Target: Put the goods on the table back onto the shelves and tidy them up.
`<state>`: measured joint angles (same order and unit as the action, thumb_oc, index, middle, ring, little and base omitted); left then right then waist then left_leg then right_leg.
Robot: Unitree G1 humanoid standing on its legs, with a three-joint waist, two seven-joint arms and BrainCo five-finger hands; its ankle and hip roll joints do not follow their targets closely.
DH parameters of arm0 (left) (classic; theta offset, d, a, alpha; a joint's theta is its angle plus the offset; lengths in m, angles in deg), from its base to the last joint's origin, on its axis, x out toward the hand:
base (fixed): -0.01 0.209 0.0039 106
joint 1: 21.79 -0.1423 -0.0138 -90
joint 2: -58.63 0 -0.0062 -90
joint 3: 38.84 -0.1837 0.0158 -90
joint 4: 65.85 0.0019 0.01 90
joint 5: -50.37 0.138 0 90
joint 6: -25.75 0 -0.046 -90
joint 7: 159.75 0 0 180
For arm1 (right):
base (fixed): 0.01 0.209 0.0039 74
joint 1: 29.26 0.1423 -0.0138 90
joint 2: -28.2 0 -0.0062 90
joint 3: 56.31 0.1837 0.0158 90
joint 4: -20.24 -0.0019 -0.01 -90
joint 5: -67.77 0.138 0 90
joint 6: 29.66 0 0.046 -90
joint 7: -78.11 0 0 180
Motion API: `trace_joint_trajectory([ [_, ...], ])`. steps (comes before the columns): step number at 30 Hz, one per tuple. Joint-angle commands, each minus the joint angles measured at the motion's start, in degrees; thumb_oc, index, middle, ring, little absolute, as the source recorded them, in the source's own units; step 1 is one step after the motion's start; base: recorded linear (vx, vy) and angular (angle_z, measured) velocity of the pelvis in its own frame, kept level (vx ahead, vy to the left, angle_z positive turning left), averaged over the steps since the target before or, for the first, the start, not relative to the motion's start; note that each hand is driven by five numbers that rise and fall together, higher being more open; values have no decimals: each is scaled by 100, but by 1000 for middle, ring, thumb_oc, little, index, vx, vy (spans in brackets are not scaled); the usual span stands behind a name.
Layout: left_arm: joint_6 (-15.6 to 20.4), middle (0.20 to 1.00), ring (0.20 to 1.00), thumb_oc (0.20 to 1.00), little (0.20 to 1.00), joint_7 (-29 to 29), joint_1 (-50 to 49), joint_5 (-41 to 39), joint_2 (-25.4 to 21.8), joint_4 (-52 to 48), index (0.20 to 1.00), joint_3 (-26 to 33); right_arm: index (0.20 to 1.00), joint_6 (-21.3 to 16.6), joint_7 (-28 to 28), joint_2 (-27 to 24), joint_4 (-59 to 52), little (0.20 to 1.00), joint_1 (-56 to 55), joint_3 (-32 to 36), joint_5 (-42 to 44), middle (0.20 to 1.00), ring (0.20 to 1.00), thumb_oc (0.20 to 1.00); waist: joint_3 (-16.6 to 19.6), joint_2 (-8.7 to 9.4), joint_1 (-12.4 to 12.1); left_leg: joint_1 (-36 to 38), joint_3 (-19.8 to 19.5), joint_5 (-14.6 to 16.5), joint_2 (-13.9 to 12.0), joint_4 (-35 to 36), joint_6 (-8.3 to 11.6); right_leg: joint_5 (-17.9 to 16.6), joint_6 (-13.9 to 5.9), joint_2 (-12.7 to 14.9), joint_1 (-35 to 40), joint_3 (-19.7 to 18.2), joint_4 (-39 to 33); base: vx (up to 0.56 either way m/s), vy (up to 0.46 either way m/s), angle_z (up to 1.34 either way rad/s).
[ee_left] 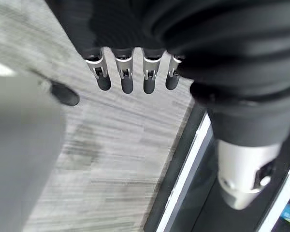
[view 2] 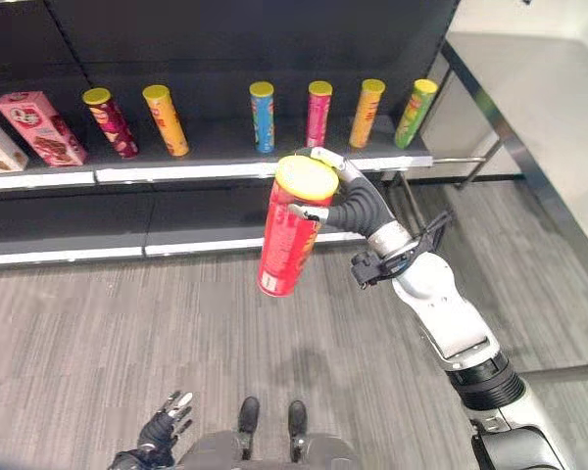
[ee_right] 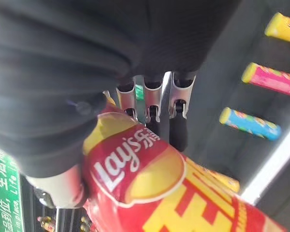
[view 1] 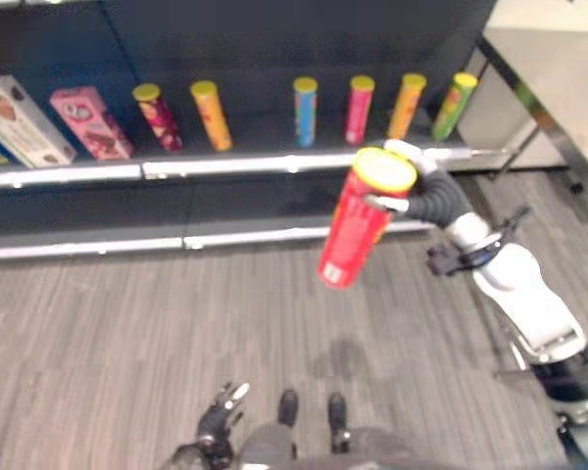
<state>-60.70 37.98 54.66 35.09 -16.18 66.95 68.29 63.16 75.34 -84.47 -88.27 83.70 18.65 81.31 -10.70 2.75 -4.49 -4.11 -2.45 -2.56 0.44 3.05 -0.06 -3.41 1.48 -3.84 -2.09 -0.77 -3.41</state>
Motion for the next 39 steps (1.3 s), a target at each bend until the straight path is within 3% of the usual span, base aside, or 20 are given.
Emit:
trace_joint_trajectory([
  [1,117,1000,1000,1000,1000,22,32,14,-218,-216,1000,-156,200,-287,78,116,-296,200,582,444,6,200,200,200,24,199,-108,582,36,60,-159,-309,-8,-337,-249,237,301,-9,-159,110,65,63],
  [3,97,1000,1000,1000,1000,52,-23,61,-375,-157,1000,-171,200,-288,-1,283,-286,200,462,437,14,200,200,200,191,291,-223,441,-13,42,-732,159,-144,-156,-258,401,266,-16,-159,89,63,46],
  [4,97,1000,1000,1000,1000,52,-24,60,-376,-158,1000,-172,200,-288,-1,283,-286,200,460,437,14,200,200,200,198,292,-225,436,-11,43,-733,159,-143,-157,-258,400,260,-18,-159,101,149,11],
  [5,79,1000,1000,1000,1000,39,-20,106,-457,-39,1000,-144,200,-279,-8,316,-322,200,462,359,36,200,200,200,231,377,-287,93,-118,-66,-1179,195,-163,-175,-312,625,294,-86,-159,137,236,-1],
  [6,67,1000,1000,1000,1000,33,-39,115,-491,-32,1000,-157,200,-275,31,325,-337,200,515,346,18,200,200,200,263,389,-296,-149,-147,-156,-1412,195,-135,-207,-333,784,338,-88,-159,140,234,11],
  [7,66,1000,1000,1000,1000,33,-40,114,-491,-33,1000,-155,200,-275,33,327,-335,200,517,343,17,200,200,200,278,387,-282,-166,-159,-154,-1417,195,-130,-203,-330,779,328,-76,-159,247,366,14],
  [8,74,1000,1000,1000,1000,14,7,212,-534,86,1000,-189,200,-255,122,280,-369,200,537,355,-133,200,200,200,296,340,-241,-522,-109,-187,-1744,195,-64,-247,-332,1042,591,-94,-159,183,257,11],
  [10,82,1000,1000,1000,1000,16,15,272,-556,130,1000,-208,200,-231,147,351,-386,200,527,390,-143,200,200,200,327,275,-252,-585,-212,-217,-1806,195,-7,-230,-299,1099,736,-113,-159,249,351,9],
  [13,88,1000,1000,1000,1000,77,46,348,-612,274,1000,-262,200,-172,203,400,-396,200,678,482,-277,200,200,200,567,65,-357,-537,-308,-456,-1778,195,161,-217,-140,1473,1042,-211,-159,371,606,-1],
  [15,104,1000,1000,1000,1000,91,72,448,-824,428,1000,-570,200,-142,180,525,-249,200,814,583,-378,200,200,200,674,-1,-338,-167,-189,-442,-1378,10,342,-398,-57,2092,994,-121,-113,283,737,-36],
  [19,125,1000,1000,1000,1000,71,57,327,-974,153,1000,-569,200,-127,257,421,-52,200,1093,478,-410,200,200,200,502,-145,-397,42,-179,-357,-1126,195,250,-350,-61,2192,753,-235,234,105,412,-44],
  [22,145,1000,1000,1000,1000,60,-10,173,-1066,-25,1000,-422,200,-134,286,527,-7,200,1190,351,-307,200,200,200,322,-148,-464,84,-59,-159,-1012,195,227,-324,-176,2022,596,-40,501,31,326,-26],
  [24,182,1000,1000,1000,1000,16,23,118,-944,-21,1000,-223,200,-166,218,427,42,200,1055,304,-276,200,200,200,258,-11,-403,216,-92,25,-739,195,149,-262,-287,1394,407,-90,389,104,246,-44],
  [25,185,1000,1000,1000,1000,17,28,119,-939,-18,1000,-220,200,-167,218,425,43,200,1063,300,-276,200,200,200,249,-21,-398,210,-98,6,-744,195,150,-283,-287,1387,403,-90,386,137,207,-29],
  [26,205,1000,1000,1000,1000,18,-25,78,-789,-105,1000,-198,200,-183,193,375,18,200,992,277,-227,200,200,200,153,27,-275,353,-144,153,-588,195,39,-239,-331,858,34,-116,115,72,85,-1],
  [27,202,1000,1000,1000,1000,16,-35,79,-781,-111,1000,-200,200,-183,194,372,17,200,989,270,-225,200,200,200,155,10,-273,367,-145,173,-605,195,43,-234,-325,841,49,-112,111,197,119,-7],
  [28,195,1000,1000,1000,1000,10,-80,80,-669,-165,1000,-223,200,-177,209,302,-11,200,902,260,-235,200,200,200,120,84,-182,494,-150,245,-454,195,-58,-157,-318,492,-201,17,-159,174,25,-1],
  [30,148,1000,1000,1000,1000,-8,-14,143,-614,-108,1000,-197,200,-207,174,285,-137,200,608,456,-204,200,200,200,186,179,-44,553,-241,258,-396,195,-99,-275,-270,448,-102,-387,-114,244,-27,28],
  [31,152,1000,1000,1000,1000,-20,-11,166,-520,-82,1000,-241,200,-207,147,215,-59,200,623,483,-221,200,200,200,263,230,-49,626,-197,273,-408,195,-89,-270,-264,480,-51,-141,-159,188,-73,99],
  [39,130,1000,1000,1000,1000,32,-104,209,-340,-46,1000,-341,200,-139,195,96,-28,200,550,657,-348,200,200,200,343,168,44,868,-90,-135,-647,-90,-58,-361,-326,372,204,-97,-159,139,-103,38],
])
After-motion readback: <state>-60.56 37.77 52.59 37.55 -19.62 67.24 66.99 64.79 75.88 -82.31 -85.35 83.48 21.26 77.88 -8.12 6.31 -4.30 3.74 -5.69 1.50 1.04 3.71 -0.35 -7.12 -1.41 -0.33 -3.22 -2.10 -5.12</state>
